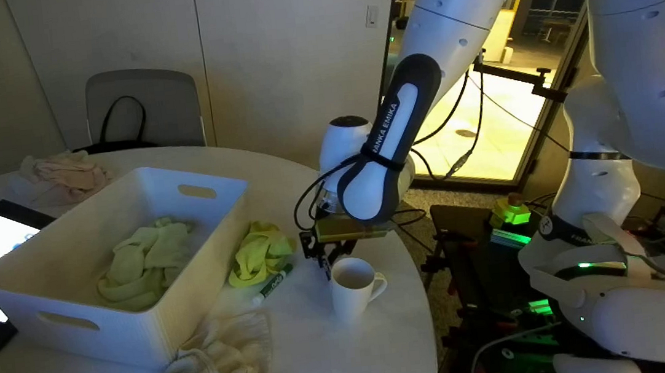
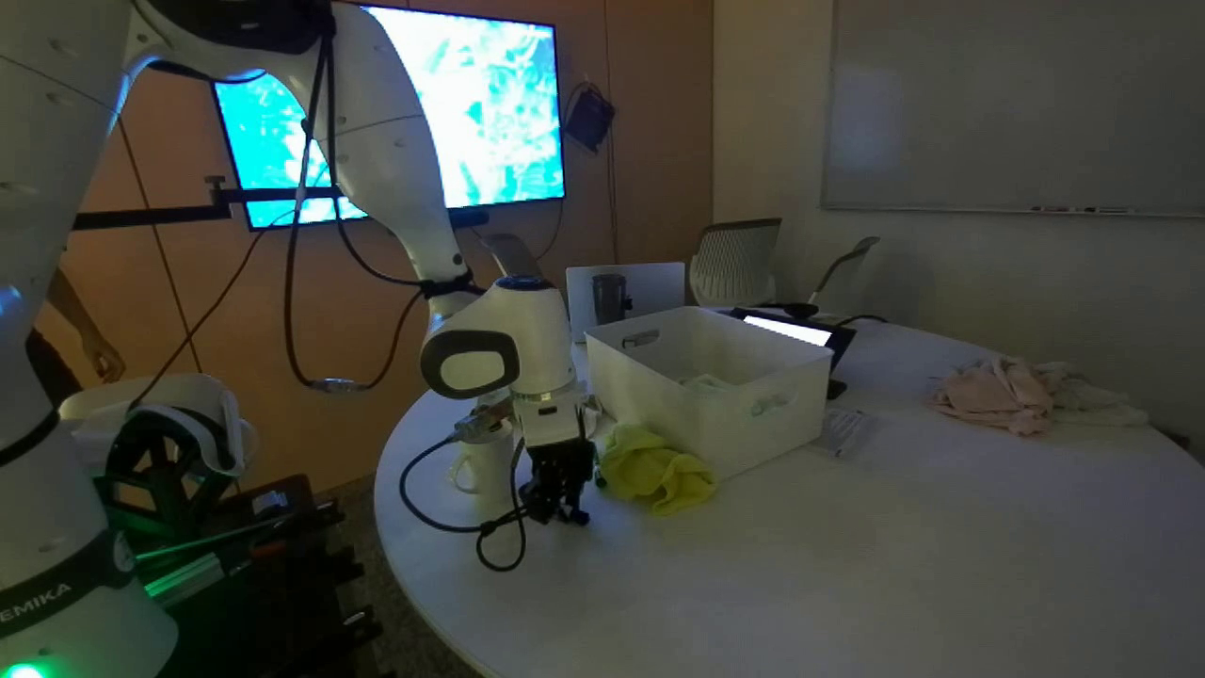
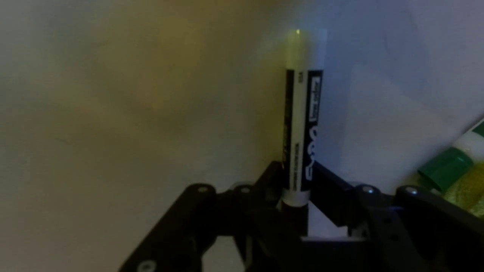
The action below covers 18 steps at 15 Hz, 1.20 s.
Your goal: Put the green towel in the basket, then put the two markers in the cup, then put the other green towel in the basket, then the black tape in the cup, then the white towel in the basket
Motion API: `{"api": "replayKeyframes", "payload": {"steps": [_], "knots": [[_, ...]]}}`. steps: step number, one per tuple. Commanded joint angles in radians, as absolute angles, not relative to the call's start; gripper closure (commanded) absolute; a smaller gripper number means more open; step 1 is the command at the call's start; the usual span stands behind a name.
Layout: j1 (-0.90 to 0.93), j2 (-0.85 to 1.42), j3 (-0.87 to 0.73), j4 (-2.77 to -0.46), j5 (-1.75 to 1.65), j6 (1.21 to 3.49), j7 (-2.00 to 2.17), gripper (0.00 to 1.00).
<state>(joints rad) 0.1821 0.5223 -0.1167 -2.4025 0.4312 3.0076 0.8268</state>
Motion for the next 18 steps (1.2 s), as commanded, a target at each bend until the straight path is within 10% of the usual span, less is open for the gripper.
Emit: {"api": "replayKeyframes", "payload": {"steps": [1, 18], "knots": [[0.240, 0.536, -0.180, -2.398, 0.373, 3.016, 0.871, 0.89], [0.756, 0.386, -0.750, -2.450, -0.187, 2.942, 1.154, 0.90]]}}
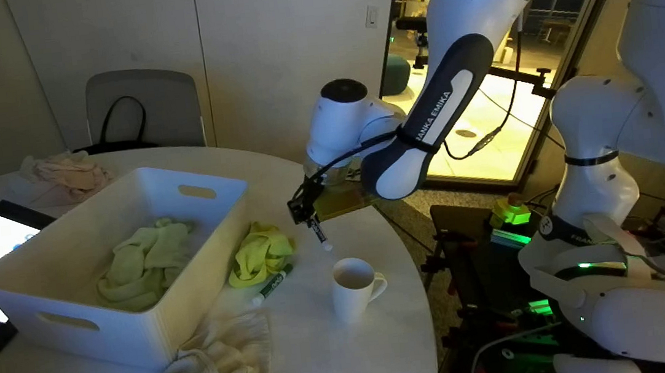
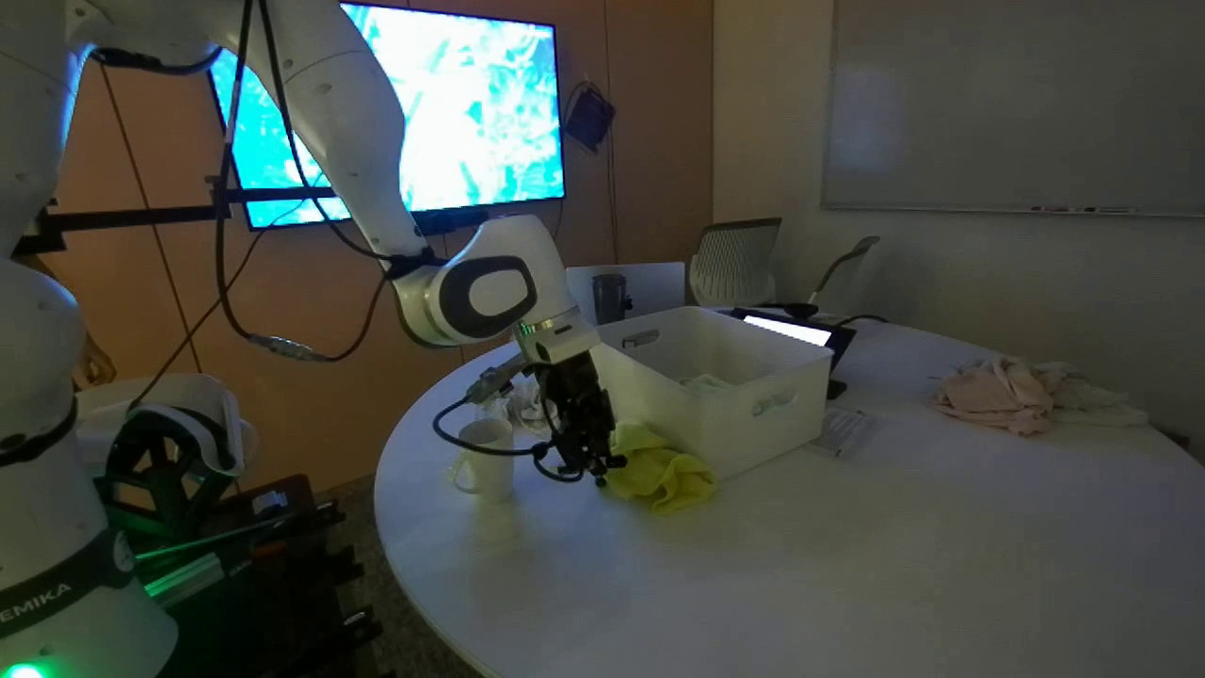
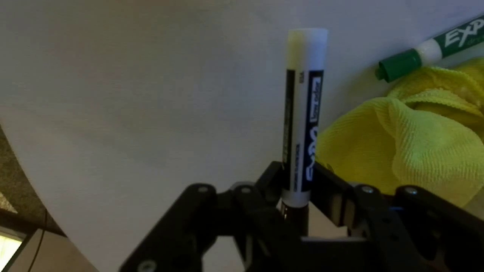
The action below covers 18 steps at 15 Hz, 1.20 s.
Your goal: Put the green towel in the basket, then put the two markers in the cup, then put the other green towel in the basket, then the black tape in the cup, then the white towel in the basket
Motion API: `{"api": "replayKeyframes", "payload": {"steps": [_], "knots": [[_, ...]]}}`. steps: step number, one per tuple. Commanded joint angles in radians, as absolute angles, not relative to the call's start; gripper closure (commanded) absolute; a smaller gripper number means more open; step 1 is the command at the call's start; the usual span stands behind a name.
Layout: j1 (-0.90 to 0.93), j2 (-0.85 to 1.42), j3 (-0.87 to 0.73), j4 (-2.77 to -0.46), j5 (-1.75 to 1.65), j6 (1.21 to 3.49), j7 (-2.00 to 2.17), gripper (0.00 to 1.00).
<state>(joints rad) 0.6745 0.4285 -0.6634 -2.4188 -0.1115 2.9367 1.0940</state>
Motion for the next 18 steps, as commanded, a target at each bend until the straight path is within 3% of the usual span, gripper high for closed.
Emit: {"api": "replayKeyframes", "payload": {"steps": [1, 7, 18], "knots": [[0.782, 0.380, -0.779, -2.453, -0.208, 2.942, 1.169, 0.90], [0.923, 0.324, -0.903, -2.511, -0.290, 2.961, 1.174, 0.90], [1.096, 0.290, -0.974, -2.602, -0.344, 3.032, 1.190, 0.90]]}}
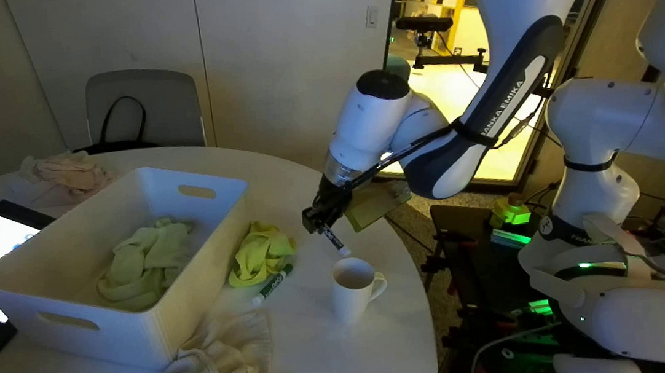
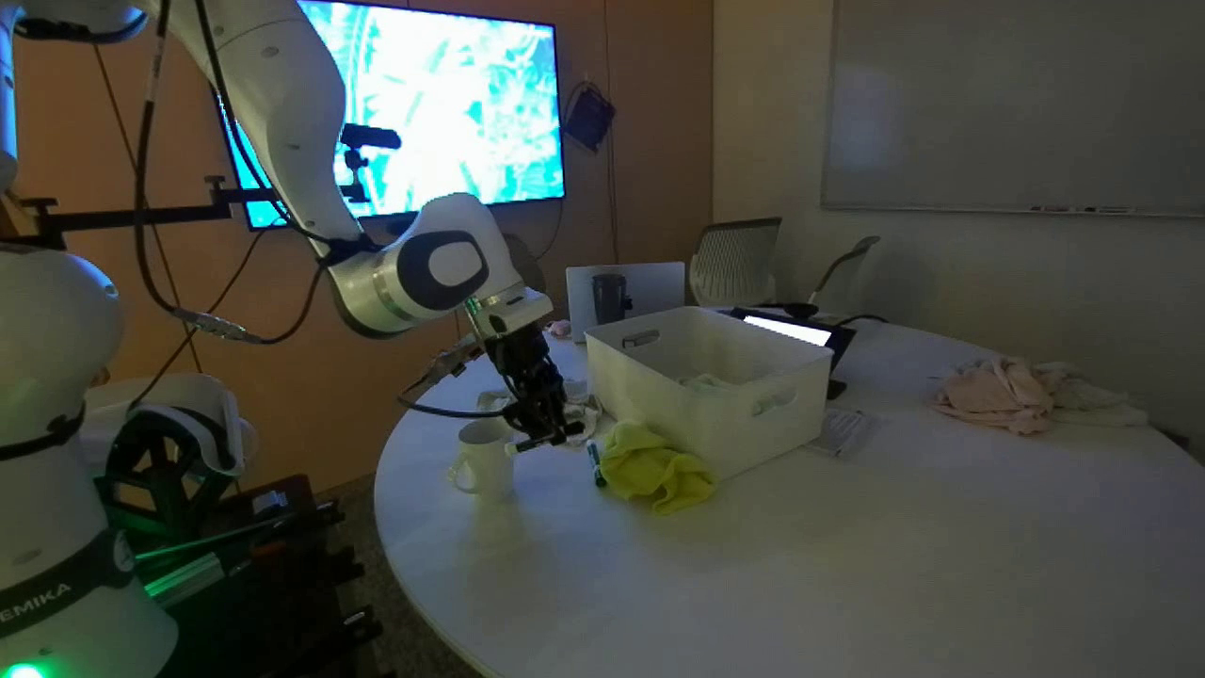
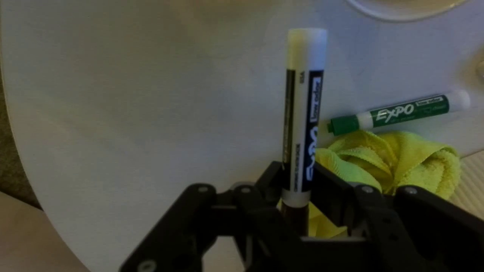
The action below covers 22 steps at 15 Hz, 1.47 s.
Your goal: Put the green towel in the basket, then put the two markers in the cup, then put the other green towel in the basket, then the black tape in the cup, then the white towel in the basket
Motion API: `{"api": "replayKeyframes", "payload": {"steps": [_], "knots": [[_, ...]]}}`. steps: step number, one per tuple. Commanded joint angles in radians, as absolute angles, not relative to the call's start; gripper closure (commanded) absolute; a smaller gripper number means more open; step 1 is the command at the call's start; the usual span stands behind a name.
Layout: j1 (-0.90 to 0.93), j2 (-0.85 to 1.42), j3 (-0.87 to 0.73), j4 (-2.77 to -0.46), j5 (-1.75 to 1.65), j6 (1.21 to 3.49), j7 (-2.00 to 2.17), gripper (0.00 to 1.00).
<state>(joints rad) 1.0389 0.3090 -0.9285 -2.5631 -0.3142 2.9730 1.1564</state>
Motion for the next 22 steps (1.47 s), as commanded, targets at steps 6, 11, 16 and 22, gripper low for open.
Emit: {"api": "replayKeyframes", "payload": {"steps": [6, 11, 16, 22], "knots": [[1.150, 0.323, -0.980, -2.647, -0.317, 3.185, 1.209, 0.90], [1.127, 0.306, -0.967, -2.666, -0.308, 3.210, 1.209, 0.90], [1.060, 0.294, -0.936, -2.657, -0.295, 3.183, 1.209, 0.90], [1.088, 0.319, -1.005, -2.628, -0.284, 3.206, 1.241, 0.91]]}}
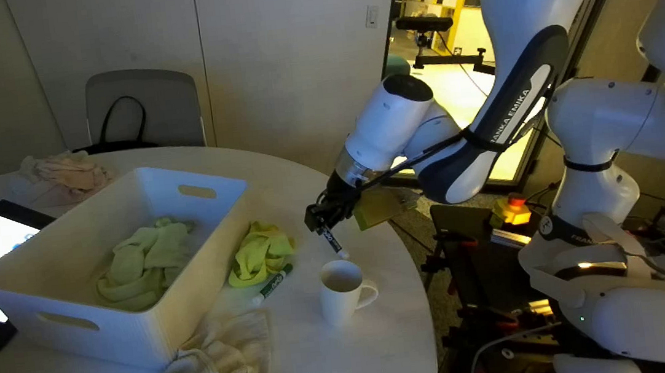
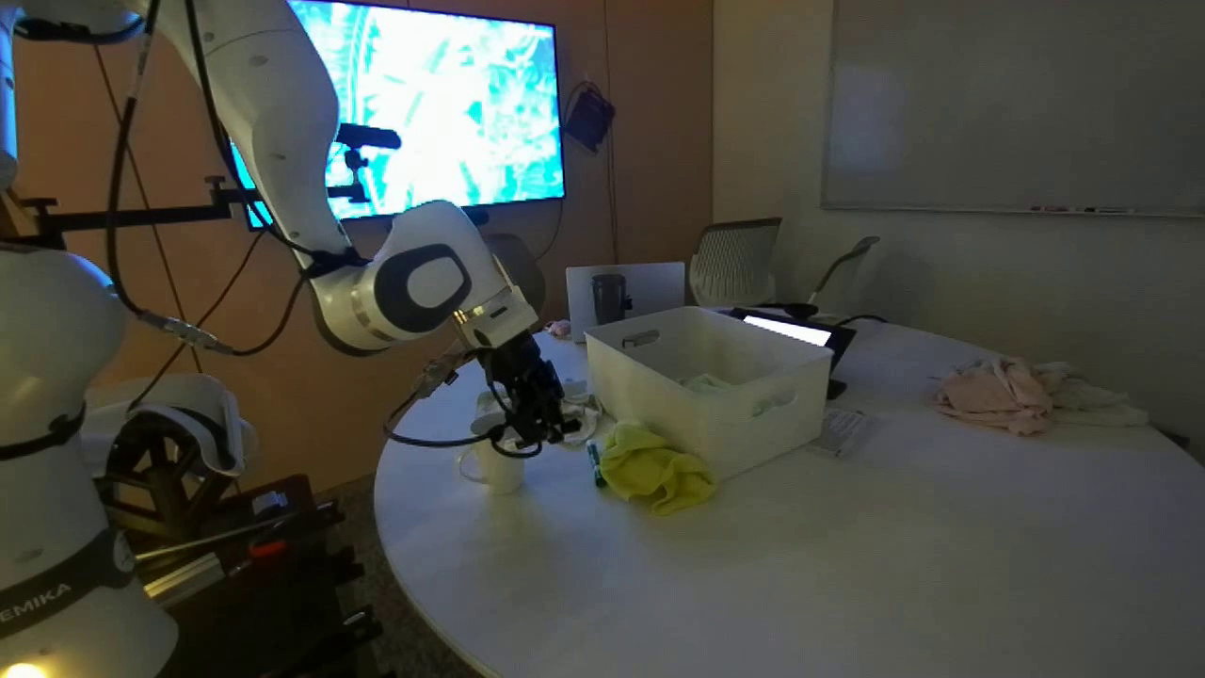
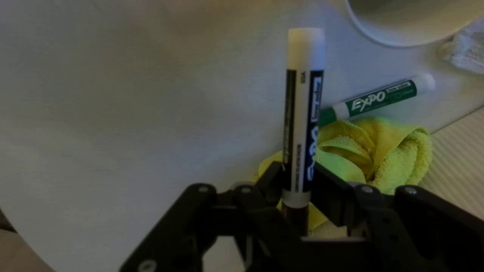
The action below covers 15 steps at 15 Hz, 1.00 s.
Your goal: Put the green towel in the basket, then put the two markers in the cup, then put the other green towel in the basket, then the black tape in the cup, then the white towel in the basket
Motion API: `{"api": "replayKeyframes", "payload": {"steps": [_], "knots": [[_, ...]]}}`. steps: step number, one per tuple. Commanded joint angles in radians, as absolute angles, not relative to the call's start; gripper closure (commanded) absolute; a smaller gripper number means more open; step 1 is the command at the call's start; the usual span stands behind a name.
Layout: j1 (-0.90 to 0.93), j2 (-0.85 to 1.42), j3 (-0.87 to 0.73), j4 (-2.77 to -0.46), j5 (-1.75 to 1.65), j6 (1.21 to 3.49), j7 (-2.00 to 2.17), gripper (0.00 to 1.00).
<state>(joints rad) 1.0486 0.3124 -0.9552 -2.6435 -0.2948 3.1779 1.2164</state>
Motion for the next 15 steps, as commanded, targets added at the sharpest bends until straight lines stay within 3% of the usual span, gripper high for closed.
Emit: {"api": "replayKeyframes", "payload": {"steps": [1, 15], "knots": [[1.101, 0.315, -1.021, -2.624, -0.288, 3.204, 1.241, 0.91], [1.342, 0.327, -1.156, -2.641, -0.287, 3.205, 1.279, 0.91]]}}
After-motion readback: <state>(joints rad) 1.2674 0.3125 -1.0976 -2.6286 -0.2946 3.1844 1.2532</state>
